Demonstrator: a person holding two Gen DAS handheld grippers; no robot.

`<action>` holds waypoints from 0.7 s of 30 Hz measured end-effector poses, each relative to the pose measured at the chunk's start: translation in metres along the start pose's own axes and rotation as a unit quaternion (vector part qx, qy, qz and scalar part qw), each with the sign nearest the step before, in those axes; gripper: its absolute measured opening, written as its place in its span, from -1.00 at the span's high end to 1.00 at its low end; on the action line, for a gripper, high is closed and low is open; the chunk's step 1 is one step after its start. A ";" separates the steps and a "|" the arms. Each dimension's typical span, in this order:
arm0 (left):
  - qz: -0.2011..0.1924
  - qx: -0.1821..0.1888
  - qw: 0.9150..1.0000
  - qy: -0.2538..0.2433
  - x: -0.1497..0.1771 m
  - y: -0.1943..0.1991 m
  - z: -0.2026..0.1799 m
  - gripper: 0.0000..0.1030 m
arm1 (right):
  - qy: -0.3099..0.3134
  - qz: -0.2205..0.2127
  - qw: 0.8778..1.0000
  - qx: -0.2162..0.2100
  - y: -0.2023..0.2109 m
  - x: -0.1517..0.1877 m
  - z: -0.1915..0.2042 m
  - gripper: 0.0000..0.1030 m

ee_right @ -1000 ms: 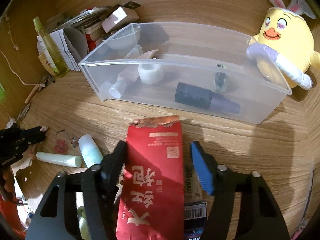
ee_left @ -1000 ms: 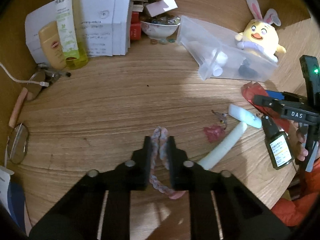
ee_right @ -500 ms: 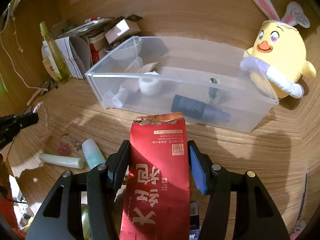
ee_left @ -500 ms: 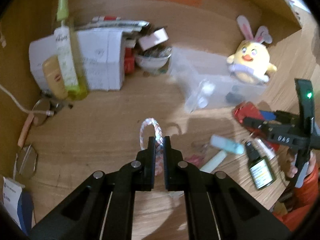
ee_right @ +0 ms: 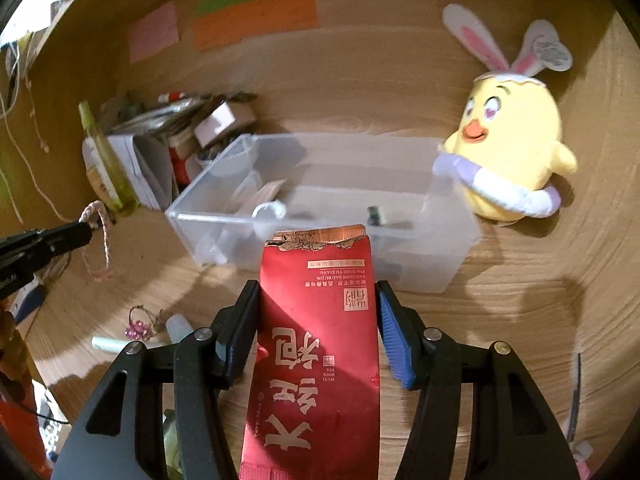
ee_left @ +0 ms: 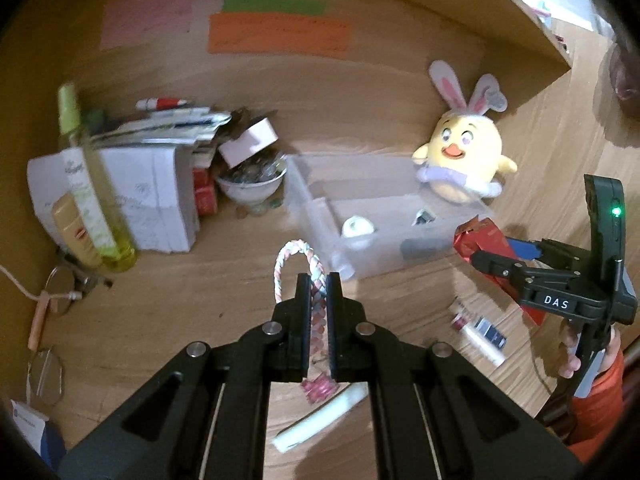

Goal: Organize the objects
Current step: 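Grasp the braided rope bracelet with the left tool while the right tool grasps the red packet, then carry bracelet and red packet into the clear box and open both tools to release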

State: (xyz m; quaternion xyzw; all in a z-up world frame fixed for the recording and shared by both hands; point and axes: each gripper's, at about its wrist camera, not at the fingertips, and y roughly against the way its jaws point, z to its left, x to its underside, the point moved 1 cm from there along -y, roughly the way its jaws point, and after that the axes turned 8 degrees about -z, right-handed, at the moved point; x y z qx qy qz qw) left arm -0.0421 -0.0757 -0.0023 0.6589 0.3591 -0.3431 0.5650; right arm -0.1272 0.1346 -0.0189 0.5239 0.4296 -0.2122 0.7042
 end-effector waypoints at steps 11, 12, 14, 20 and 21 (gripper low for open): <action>-0.027 0.013 0.999 -0.010 -0.026 -0.008 -0.028 0.89 | -0.009 -0.051 0.999 0.009 0.021 -0.027 -0.021 -0.02; -0.028 0.016 0.999 -0.009 -0.029 -0.009 -0.030 0.89 | -0.008 -0.055 0.998 0.010 0.022 -0.029 -0.022 -0.02; -0.031 0.020 0.999 -0.007 -0.034 -0.012 -0.033 0.89 | -0.006 -0.062 0.998 0.013 0.022 -0.034 -0.025 -0.02; -0.043 0.020 0.999 -0.005 -0.048 -0.018 -0.041 0.89 | -0.008 -0.071 0.997 0.012 0.018 -0.049 -0.036 -0.03; -0.043 0.022 0.999 -0.003 -0.051 -0.020 -0.041 0.89 | -0.008 -0.072 0.997 0.012 0.017 -0.051 -0.038 -0.03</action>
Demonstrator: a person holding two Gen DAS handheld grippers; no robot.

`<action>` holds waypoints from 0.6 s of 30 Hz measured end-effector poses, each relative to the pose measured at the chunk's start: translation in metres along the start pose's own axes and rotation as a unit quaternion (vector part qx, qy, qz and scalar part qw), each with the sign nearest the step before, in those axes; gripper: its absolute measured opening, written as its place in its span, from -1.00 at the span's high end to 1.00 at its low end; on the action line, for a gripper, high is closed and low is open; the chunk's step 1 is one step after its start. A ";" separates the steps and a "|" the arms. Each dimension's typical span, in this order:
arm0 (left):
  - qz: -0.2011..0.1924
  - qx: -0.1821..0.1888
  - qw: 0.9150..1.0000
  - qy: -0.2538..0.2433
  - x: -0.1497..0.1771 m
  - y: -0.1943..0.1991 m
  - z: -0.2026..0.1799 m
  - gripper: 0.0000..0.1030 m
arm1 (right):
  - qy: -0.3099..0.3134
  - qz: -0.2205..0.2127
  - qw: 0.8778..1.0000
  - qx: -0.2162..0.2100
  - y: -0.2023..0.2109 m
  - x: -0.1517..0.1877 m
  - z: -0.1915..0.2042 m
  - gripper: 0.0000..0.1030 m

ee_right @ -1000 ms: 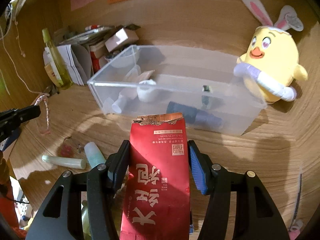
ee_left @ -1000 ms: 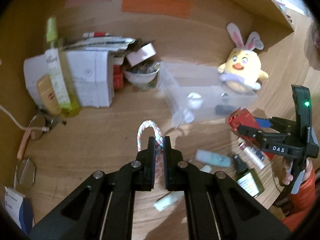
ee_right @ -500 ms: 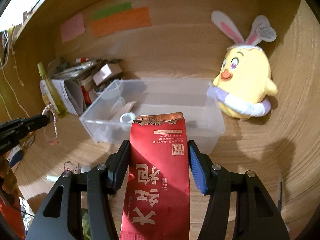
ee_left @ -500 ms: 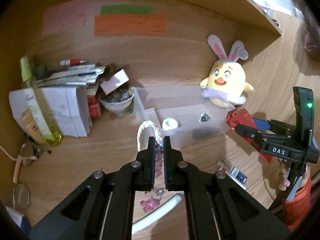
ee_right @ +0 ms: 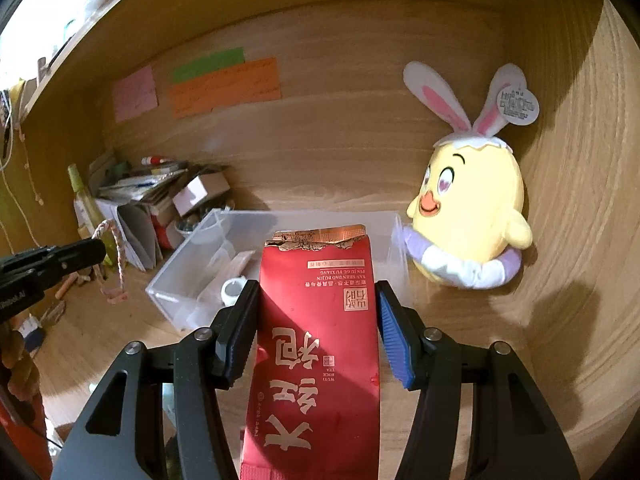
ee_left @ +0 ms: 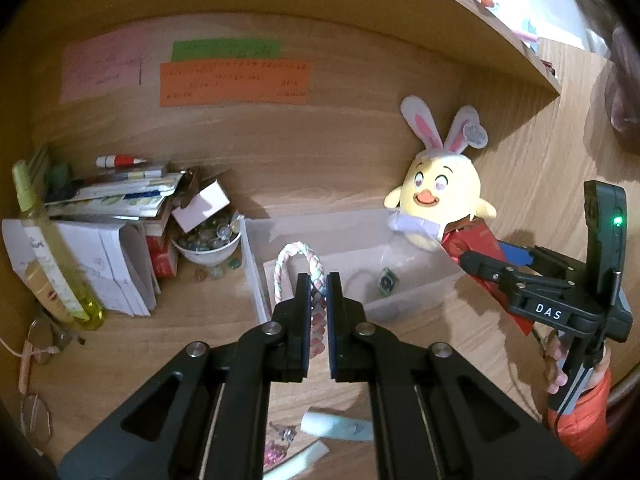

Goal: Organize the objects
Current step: 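Carry bracelet and red packet into the clear box and open both tools to release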

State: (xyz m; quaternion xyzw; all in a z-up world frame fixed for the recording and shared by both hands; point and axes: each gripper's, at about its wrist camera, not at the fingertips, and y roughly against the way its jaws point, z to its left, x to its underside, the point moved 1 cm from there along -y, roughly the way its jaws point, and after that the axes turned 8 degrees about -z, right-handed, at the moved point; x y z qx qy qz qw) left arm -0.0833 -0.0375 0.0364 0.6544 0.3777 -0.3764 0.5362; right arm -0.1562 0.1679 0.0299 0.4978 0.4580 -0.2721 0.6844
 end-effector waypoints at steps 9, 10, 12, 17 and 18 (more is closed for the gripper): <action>0.005 0.007 1.000 0.010 -0.018 -0.019 -0.002 0.89 | 0.025 -0.025 0.999 0.013 -0.002 -0.025 -0.004 -0.03; 0.004 0.004 1.000 0.009 -0.021 -0.021 -0.002 0.89 | 0.028 -0.027 0.999 0.013 -0.002 -0.027 -0.004 -0.03; 0.000 -0.001 1.000 0.006 -0.026 -0.025 -0.004 0.89 | 0.034 -0.034 0.999 0.013 -0.004 -0.034 -0.004 -0.03; -0.002 -0.005 1.000 0.006 -0.034 -0.035 -0.006 0.89 | 0.040 -0.039 0.998 0.013 -0.013 -0.044 -0.004 -0.03; -0.001 -0.008 1.000 0.006 -0.034 -0.038 -0.007 0.89 | 0.040 -0.038 0.998 0.014 -0.015 -0.045 -0.005 -0.03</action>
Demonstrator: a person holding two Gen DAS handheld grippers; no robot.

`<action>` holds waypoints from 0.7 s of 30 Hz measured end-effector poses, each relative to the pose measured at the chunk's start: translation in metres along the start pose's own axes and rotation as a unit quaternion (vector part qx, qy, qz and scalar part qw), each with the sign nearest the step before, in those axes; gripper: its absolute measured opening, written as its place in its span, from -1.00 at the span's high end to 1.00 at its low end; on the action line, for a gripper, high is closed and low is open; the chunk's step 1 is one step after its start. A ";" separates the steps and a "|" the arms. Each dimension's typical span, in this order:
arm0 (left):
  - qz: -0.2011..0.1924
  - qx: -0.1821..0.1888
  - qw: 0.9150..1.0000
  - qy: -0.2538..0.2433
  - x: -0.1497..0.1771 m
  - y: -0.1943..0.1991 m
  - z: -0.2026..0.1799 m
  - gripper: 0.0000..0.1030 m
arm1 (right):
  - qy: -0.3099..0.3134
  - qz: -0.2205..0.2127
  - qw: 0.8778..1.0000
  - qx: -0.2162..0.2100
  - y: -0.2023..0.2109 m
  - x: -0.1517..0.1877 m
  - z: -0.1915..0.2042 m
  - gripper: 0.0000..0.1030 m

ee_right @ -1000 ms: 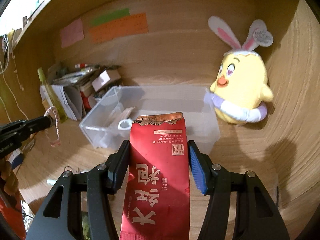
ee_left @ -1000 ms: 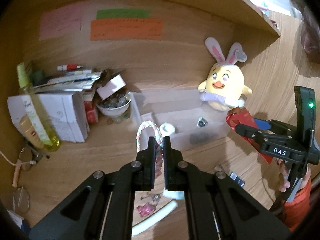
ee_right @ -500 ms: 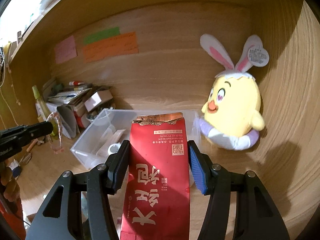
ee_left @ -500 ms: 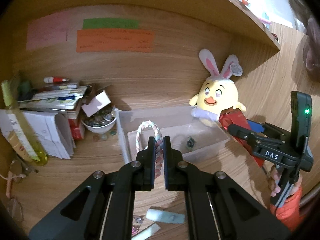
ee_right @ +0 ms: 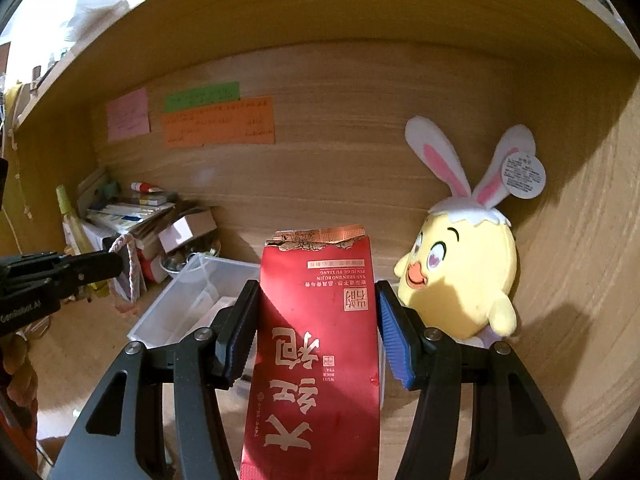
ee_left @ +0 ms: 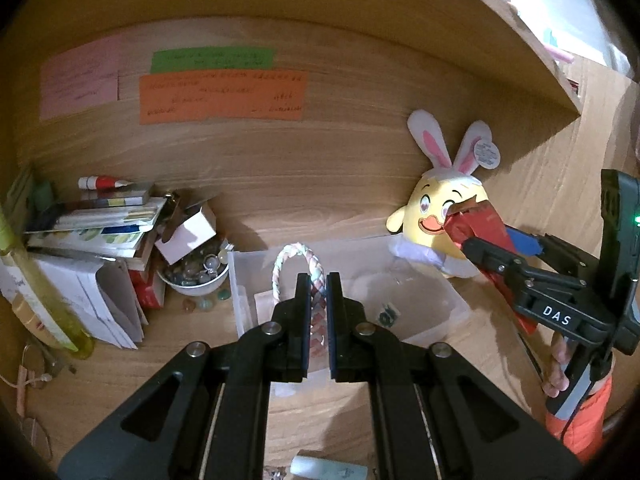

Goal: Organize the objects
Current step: 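Carry bracelet and red packet into the clear box and open both tools to release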

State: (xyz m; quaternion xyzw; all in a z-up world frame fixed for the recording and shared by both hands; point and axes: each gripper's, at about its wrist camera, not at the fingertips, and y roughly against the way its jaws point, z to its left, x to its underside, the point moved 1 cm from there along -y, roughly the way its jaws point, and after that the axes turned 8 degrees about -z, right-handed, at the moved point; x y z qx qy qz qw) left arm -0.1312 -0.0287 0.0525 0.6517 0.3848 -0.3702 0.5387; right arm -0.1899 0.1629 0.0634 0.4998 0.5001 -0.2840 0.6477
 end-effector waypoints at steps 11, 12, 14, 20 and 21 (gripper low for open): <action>0.034 -0.022 0.999 0.003 0.007 -0.040 0.005 0.89 | -0.003 0.046 0.999 0.012 -0.051 0.017 -0.009 -0.03; 0.040 -0.021 0.999 0.003 0.009 -0.045 0.005 0.89 | -0.007 0.052 0.999 0.011 -0.055 0.020 -0.011 -0.03; 0.049 -0.022 0.999 0.002 0.012 -0.052 0.005 0.89 | -0.015 0.064 0.998 0.011 -0.064 0.027 -0.015 -0.03; 0.078 -0.024 0.997 -0.003 0.023 -0.075 0.003 0.89 | -0.024 0.100 0.995 0.015 -0.087 0.044 -0.024 -0.03; 0.084 -0.025 0.996 -0.004 0.025 -0.080 0.003 0.89 | -0.024 0.106 0.994 0.020 -0.090 0.047 -0.025 -0.03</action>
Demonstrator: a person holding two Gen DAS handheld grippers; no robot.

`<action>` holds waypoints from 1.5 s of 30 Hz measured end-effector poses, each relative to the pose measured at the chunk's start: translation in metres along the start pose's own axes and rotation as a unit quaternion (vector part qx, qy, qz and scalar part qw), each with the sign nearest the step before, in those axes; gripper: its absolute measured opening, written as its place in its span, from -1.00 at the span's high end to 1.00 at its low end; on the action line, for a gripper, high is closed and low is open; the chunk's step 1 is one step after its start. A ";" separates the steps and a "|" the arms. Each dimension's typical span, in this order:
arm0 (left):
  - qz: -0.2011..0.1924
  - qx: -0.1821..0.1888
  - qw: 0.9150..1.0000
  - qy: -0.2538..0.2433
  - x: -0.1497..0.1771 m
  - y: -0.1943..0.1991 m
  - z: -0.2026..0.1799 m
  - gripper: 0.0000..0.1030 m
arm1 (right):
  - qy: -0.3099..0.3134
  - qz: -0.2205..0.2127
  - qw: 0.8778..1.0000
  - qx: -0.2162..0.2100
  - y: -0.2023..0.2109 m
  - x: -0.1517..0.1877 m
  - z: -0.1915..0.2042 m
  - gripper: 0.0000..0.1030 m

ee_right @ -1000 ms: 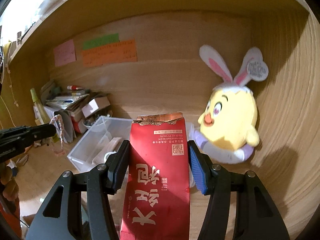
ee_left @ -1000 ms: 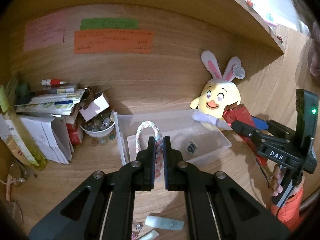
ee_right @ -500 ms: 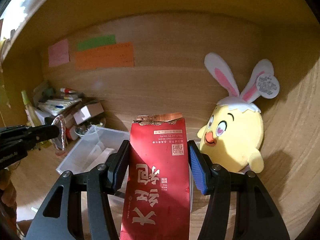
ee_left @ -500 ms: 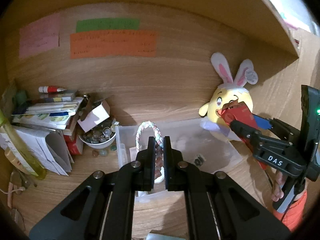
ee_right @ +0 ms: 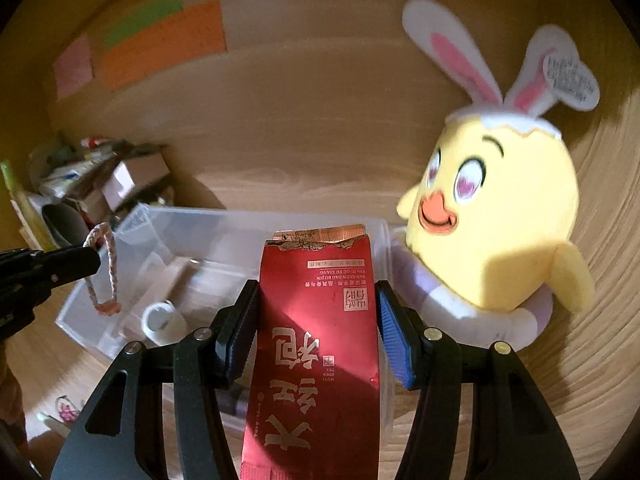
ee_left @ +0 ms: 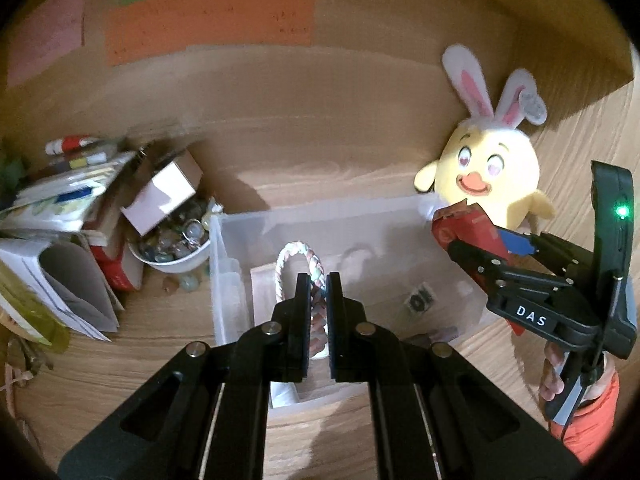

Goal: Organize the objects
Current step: 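Carry bracelet and red packet into the clear box and open both tools to release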

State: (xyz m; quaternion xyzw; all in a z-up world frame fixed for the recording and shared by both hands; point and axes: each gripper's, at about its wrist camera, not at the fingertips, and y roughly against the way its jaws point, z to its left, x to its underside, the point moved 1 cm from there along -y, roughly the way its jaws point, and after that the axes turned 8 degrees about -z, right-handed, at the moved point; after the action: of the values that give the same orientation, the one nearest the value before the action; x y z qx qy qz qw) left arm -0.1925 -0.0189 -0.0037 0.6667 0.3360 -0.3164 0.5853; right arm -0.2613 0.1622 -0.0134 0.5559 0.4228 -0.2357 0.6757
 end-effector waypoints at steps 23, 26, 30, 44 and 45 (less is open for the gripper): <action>0.049 0.024 0.998 0.008 0.012 -0.022 0.000 0.80 | 0.014 0.034 0.999 -0.009 -0.014 0.008 0.014 -0.03; 0.037 0.018 0.999 0.000 0.009 -0.012 -0.003 0.55 | 0.018 0.029 0.999 -0.007 -0.011 0.007 0.016 -0.12; 0.021 0.020 1.000 -0.003 0.006 0.000 -0.005 0.28 | 0.022 0.019 1.000 -0.008 -0.005 0.005 0.019 -0.21; -0.041 0.008 0.999 -0.020 -0.003 0.060 -0.007 -0.27 | 0.037 -0.046 0.998 -0.010 0.053 -0.012 0.032 -0.64; -0.044 0.007 0.999 -0.022 -0.002 0.065 -0.007 -0.28 | 0.039 -0.049 0.998 -0.011 0.057 -0.012 0.034 -0.66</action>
State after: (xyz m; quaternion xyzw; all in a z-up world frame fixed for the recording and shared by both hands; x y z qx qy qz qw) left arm -0.1406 -0.0175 0.0354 0.6482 0.3498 -0.3590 0.5732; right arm -0.2124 0.1437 0.0291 0.5362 0.4779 -0.2420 0.6523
